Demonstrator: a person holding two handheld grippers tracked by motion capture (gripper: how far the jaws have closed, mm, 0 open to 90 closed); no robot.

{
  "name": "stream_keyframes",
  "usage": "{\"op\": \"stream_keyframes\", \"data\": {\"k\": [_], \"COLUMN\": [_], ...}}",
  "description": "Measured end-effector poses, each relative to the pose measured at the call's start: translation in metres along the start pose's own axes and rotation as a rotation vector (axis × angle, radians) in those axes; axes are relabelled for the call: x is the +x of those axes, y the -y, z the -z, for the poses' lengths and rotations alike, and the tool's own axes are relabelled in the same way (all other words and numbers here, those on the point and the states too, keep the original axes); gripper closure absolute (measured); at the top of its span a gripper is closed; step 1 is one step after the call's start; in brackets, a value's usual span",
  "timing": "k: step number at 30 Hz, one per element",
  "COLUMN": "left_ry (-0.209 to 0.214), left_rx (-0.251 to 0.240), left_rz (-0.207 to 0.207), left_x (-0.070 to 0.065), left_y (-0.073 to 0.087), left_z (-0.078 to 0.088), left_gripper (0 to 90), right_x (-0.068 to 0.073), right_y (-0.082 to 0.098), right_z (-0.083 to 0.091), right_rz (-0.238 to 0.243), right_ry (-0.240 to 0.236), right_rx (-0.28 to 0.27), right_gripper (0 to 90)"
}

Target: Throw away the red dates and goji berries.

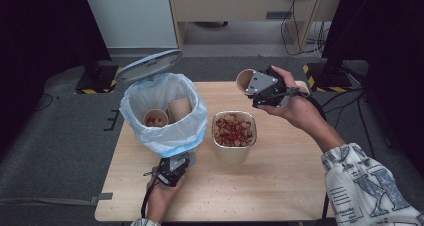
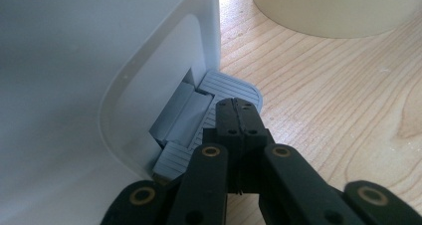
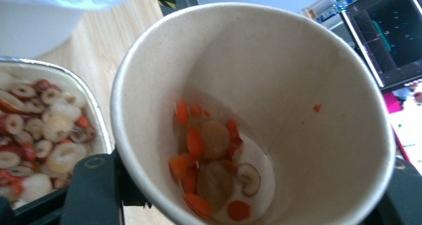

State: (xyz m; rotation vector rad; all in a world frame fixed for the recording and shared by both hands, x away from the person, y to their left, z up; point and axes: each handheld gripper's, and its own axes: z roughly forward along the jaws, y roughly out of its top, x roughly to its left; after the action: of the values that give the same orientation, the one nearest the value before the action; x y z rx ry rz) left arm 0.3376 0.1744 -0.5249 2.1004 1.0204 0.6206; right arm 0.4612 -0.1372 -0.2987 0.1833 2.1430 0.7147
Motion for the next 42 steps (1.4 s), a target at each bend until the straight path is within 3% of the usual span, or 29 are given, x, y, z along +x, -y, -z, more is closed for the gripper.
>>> {"op": "stream_keyframes", "data": {"k": [4,12,16,19,25,30,34,38,42], "left_ry": [0.0,0.002,0.003,0.002,0.004,0.002,0.004,0.004,0.005], "left_rx": [-0.002,0.0,-0.002,-0.002,-0.002,0.001,-0.002,-0.003,-0.003], "left_rz": [-0.001,0.0,-0.003,-0.002,-0.001,-0.005,-0.002,0.001,0.001], "left_x": [0.0,0.0,0.0,0.0,0.0,0.0,0.0,0.0,0.0], "left_y": [0.0,0.0,0.0,0.0,0.0,0.0,0.0,0.0,0.0], "left_z": [0.0,0.0,0.0,0.0,0.0,0.0,0.0,0.0,0.0], "left_gripper": [89.8,89.9,89.8,89.9,89.8,89.9,89.9,89.9,89.9], "right_x": [-0.001,0.005,0.008,0.009,0.009,0.018,0.013,0.017,0.018], "right_y": [0.001,-0.005,-0.007,-0.006,-0.005,-0.009,-0.007,-0.012,-0.012], "right_z": [-0.001,-0.003,-0.002,-0.003,-0.006,-0.007,-0.008,-0.006,-0.008], "right_rz": [0.005,0.131,0.161,0.211,0.231,0.307,0.307,0.336,0.335], "right_ry": [0.007,0.043,0.053,0.069,0.081,0.07,0.093,0.08,0.085], "right_rx": [0.011,0.042,0.046,0.061,0.079,0.087,0.119,0.108,0.107], "right_gripper": [33.3,33.5,33.5,33.5,33.5,33.3,33.2,33.1,32.9]}}
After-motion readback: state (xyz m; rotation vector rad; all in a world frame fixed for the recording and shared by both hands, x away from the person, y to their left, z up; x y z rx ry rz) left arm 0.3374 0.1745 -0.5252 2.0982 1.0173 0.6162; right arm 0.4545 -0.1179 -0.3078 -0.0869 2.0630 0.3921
